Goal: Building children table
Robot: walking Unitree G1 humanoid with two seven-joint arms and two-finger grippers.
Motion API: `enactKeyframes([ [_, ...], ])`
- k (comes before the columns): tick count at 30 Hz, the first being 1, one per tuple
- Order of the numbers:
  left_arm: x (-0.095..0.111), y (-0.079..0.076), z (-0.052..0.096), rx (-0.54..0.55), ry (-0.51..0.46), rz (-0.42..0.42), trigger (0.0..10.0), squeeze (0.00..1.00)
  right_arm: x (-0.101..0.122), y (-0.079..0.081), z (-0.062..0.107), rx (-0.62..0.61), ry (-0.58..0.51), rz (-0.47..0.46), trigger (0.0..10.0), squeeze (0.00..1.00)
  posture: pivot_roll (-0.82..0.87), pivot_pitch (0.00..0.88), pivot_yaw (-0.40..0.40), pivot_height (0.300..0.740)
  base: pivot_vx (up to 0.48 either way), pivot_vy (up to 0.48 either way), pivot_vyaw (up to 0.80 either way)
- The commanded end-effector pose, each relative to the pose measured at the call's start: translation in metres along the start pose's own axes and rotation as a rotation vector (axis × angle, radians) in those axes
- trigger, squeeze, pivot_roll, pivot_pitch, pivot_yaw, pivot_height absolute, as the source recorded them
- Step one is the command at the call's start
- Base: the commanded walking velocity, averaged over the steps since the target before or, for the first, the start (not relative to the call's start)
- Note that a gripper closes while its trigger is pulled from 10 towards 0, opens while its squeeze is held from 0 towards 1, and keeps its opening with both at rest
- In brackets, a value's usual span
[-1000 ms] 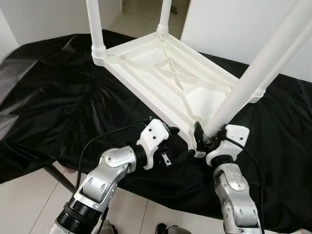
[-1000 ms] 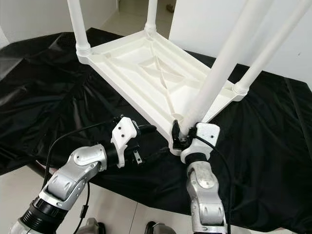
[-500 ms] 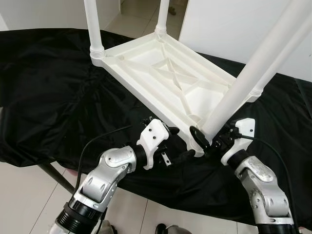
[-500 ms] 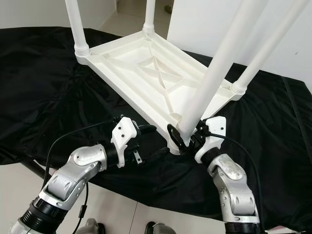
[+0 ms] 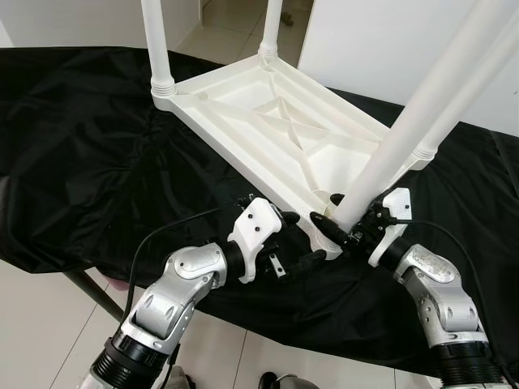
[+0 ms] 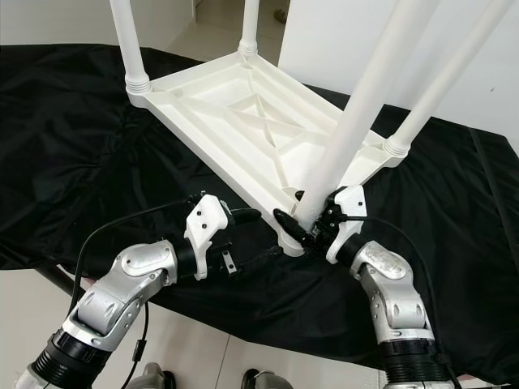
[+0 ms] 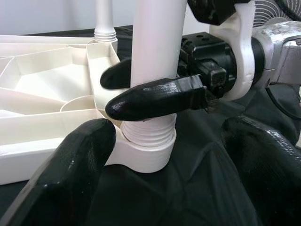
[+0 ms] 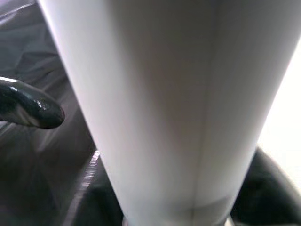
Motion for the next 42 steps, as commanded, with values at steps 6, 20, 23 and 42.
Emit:
enactKeyframes([
  [6, 0.001, -0.007, -0.002, -0.024, -0.001, 0.014, 10.0, 0.0, -0.009, -0.005, 0.009, 0.023, 0.051, -0.025, 0.0, 0.0, 0.07, 0.132, -0.076, 0.74, 0.0, 0.0, 0.0],
  [20, 0.001, -0.008, -0.003, -0.013, -0.004, 0.026, 10.0, 0.0, -0.015, -0.01, 0.006, -0.216, 0.026, -0.043, 10.0, 0.0, 0.05, 0.14, -0.081, 0.74, 0.0, 0.0, 0.0],
  [23, 0.001, -0.009, -0.003, -0.014, -0.004, 0.028, 10.0, 0.0, -0.015, -0.011, 0.006, -0.246, 0.026, -0.036, 10.0, 0.0, 0.05, 0.14, -0.081, 0.74, 0.0, 0.0, 0.0],
  [42, -0.001, -0.011, -0.004, -0.019, -0.001, 0.036, 10.0, 0.0, -0.021, 0.006, 0.012, -0.952, -0.043, -0.082, 10.0, 0.0, 0.06, 0.132, -0.099, 0.74, 0.0, 0.0, 0.0],
])
Point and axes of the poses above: a point about 5 cm out from each wrist's last joint towards the gripper, its own z axis pointing back from the gripper into the wrist, its own x axis along the axis of the wrist's last joint, y = z × x, the point moved 2 cm from there along -z, pointing out of the wrist towards the gripper, and after that the axes turned 11 degrees about -z, right-handed, at the moved point
